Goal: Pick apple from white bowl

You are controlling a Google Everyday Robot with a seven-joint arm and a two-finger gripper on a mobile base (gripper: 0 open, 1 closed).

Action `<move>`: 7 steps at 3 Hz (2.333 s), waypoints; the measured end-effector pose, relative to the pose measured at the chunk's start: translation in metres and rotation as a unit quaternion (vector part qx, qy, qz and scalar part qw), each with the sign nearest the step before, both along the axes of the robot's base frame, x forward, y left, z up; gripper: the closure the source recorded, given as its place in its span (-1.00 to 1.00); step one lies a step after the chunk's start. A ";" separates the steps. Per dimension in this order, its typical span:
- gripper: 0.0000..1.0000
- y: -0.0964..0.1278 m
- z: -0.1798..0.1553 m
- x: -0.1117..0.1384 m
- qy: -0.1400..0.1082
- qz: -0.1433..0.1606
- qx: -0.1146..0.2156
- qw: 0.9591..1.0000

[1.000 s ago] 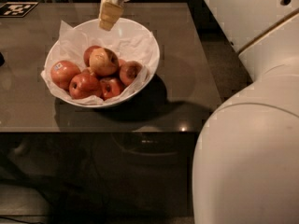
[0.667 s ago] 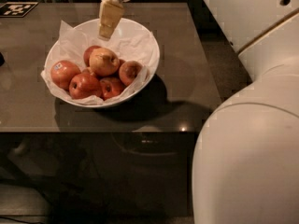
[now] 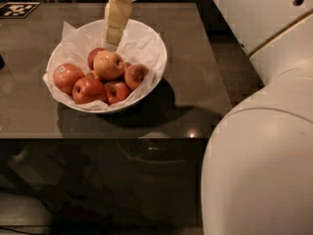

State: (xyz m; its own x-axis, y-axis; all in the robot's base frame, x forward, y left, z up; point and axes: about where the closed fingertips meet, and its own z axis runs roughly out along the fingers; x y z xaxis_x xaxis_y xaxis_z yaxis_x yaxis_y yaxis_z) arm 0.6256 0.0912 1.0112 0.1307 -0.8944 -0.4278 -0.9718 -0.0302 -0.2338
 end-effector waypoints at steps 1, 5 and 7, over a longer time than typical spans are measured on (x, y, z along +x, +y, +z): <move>-1.00 0.006 -0.004 -0.007 0.000 -0.014 -0.003 1.000; -1.00 0.021 -0.048 -0.021 0.018 -0.065 -0.043 0.997; -1.00 0.019 -0.071 -0.012 0.036 -0.068 -0.055 0.996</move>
Offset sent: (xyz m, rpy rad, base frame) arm -0.0766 0.0291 -0.0461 -0.1226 0.0542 -0.1619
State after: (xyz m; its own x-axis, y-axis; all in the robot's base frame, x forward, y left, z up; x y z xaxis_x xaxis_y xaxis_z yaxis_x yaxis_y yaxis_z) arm 0.6138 0.1104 0.9406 -0.0220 -0.9438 -0.3297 -0.9830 0.0806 -0.1652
